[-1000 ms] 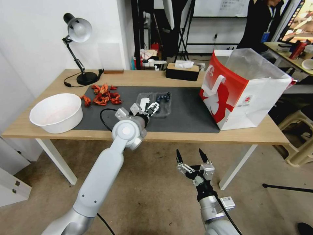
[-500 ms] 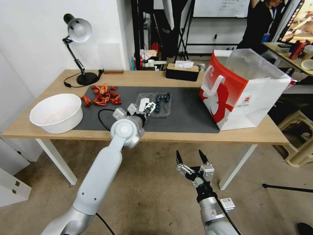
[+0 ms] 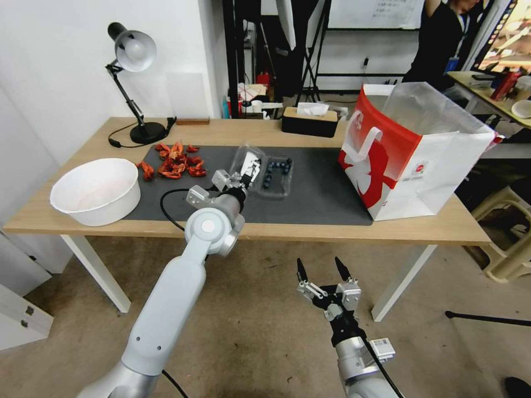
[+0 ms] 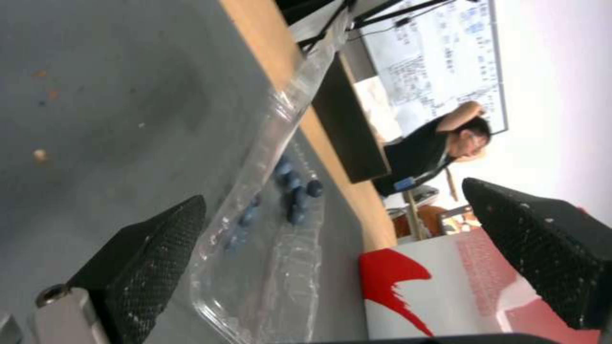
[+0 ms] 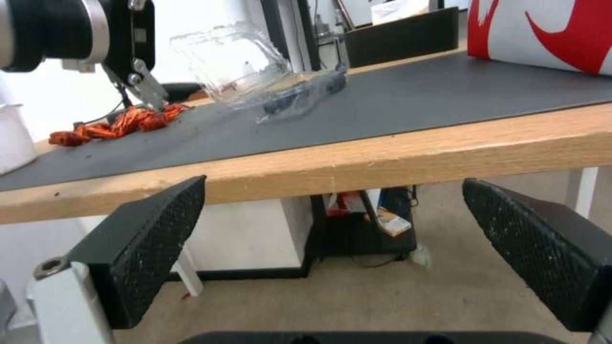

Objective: Close the takeout container lid, then place the container into the takeout bag.

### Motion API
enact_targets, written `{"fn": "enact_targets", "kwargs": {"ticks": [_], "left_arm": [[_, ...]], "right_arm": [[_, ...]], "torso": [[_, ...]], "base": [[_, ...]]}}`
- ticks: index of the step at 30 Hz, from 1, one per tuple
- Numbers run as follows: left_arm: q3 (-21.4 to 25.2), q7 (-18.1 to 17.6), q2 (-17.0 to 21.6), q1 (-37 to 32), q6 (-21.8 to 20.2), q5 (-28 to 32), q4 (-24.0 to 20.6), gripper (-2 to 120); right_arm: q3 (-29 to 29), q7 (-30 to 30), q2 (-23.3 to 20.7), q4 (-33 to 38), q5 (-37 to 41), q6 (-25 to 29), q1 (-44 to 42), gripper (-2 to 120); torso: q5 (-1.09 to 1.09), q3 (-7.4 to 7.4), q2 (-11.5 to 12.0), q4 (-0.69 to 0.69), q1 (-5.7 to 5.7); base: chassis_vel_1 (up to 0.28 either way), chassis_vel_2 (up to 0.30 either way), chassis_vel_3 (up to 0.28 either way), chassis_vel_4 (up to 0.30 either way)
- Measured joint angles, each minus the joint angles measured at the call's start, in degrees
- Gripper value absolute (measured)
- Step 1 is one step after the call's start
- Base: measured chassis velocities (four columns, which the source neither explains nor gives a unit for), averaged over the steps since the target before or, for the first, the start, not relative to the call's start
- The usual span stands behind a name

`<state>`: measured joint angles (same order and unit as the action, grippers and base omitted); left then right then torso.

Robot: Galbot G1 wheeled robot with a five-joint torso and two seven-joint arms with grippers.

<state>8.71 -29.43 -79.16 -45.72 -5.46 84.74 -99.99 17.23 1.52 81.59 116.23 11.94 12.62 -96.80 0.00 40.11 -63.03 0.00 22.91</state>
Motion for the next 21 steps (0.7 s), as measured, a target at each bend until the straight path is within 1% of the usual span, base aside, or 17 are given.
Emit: {"fn": "enact_targets", "kwargs": {"ticks": [3,4,5,6,7,8,9,11,12,13,15,16,17,18,19,20,21], "left_arm": [[-0.6,6.1,0.4,-0.7,2.4,-3.8,0.5,100],[-0.6,6.1,0.4,-0.7,2.4,-3.8,0.5,100],[-0.7,7.2,0.5,-0.8,2.6,-4.3,0.6,100],[-1.0,10.1,0.8,-1.1,2.8,-4.8,0.7,100],[-1.1,11.5,0.9,-1.2,2.8,-4.9,0.7,100],[-1.1,11.5,0.9,-1.2,2.8,-4.9,0.7,100],[-1.4,14.2,1.1,-1.2,2.7,-4.9,0.7,100],[-1.7,16.5,1.2,-1.0,1.6,-4.7,0.7,100],[-1.9,18.2,1.4,-0.7,0.1,-4.0,0.6,100],[-1.9,18.2,1.4,-0.7,0.1,-4.0,0.6,100],[-2.2,18.6,1.6,-0.1,-2.8,-2.3,0.3,100],[-3.1,17.2,1.6,0.9,-5.0,-0.7,0.5,100],[-3.1,17.2,1.6,0.9,-5.0,-0.7,0.5,100],[-3.4,16.2,1.5,1.5,-6.0,0.0,0.8,100],[-4.0,14.0,1.2,2.5,-7.6,0.9,1.4,100],[-4.0,14.0,1.2,2.5,-7.6,0.9,1.4,100],[-4.6,12.3,0.9,3.2,-8.4,1.4,2.2,100]], "right_arm": [[0.0,0.0,0.3,0.0,-0.6,0.2,-0.3,100],[0.0,0.0,0.3,0.0,-0.6,0.2,-0.3,100],[-0.1,0.0,0.3,0.0,-0.7,0.2,-0.4,100],[-0.1,0.0,0.4,0.0,-0.8,0.3,-0.6,100],[-0.1,-0.1,0.5,0.1,-0.8,0.3,-0.8,100],[-0.1,-0.1,0.5,0.1,-0.8,0.3,-0.8,100],[0.0,-0.1,0.5,0.1,-0.9,0.4,-1.0,100],[0.0,-0.1,0.5,0.2,-0.9,0.4,-1.2,100],[0.1,-0.2,0.5,0.3,-1.0,0.4,-1.3,100],[0.1,-0.2,0.5,0.3,-1.0,0.4,-1.3,100],[0.2,-0.2,0.5,0.5,-1.0,0.4,-1.4,100],[0.2,-0.4,0.4,0.7,-1.0,0.4,-1.6,100],[0.2,-0.4,0.4,0.7,-1.0,0.4,-1.6,100],[0.3,-0.6,0.4,0.8,-0.8,0.4,-1.6,100],[0.4,-1.0,0.2,1.1,-0.2,0.4,-1.7,100],[0.4,-1.0,0.2,1.1,-0.2,0.4,-1.7,100],[0.4,-1.4,0.0,1.6,0.5,0.3,-1.8,100]], "torso": [[0.00,0.00,0.0,0.00,0.00],[0.00,0.00,0.0,0.00,0.00],[0.00,0.00,0.0,0.00,0.00],[0.00,0.00,0.0,0.00,0.00],[0.00,0.00,0.0,0.00,0.00],[0.00,0.00,0.0,0.00,0.00],[0.00,0.00,0.0,0.00,0.00],[0.00,0.00,0.0,0.00,0.00],[0.00,0.00,0.0,-0.01,0.00],[0.00,0.00,0.0,-0.01,0.00],[0.01,0.00,0.0,0.00,0.00],[0.01,0.00,0.0,0.00,0.00],[0.01,0.00,0.0,0.00,0.00],[0.01,0.00,0.0,-0.01,0.00],[0.01,0.00,0.0,-0.01,0.00],[0.01,0.00,0.0,-0.01,0.00],[0.01,0.00,0.0,-0.01,0.01]], "base": [[0.000,0.000,0.000,0.000],[0.000,0.000,0.000,0.000],[0.000,0.000,0.000,0.000],[0.000,0.000,0.000,0.000],[0.000,0.000,0.000,0.000],[0.000,0.000,0.000,0.000],[0.000,0.000,0.000,0.000],[0.000,0.000,0.000,0.000],[0.000,0.000,0.000,0.000],[0.000,0.000,0.000,0.000],[0.000,0.000,0.000,0.000],[0.000,0.000,0.000,0.000],[0.000,0.000,0.000,0.000],[0.000,0.000,0.000,0.000],[0.000,0.000,0.000,0.000],[0.000,0.000,0.000,0.000],[0.000,0.000,0.000,0.000]]}}
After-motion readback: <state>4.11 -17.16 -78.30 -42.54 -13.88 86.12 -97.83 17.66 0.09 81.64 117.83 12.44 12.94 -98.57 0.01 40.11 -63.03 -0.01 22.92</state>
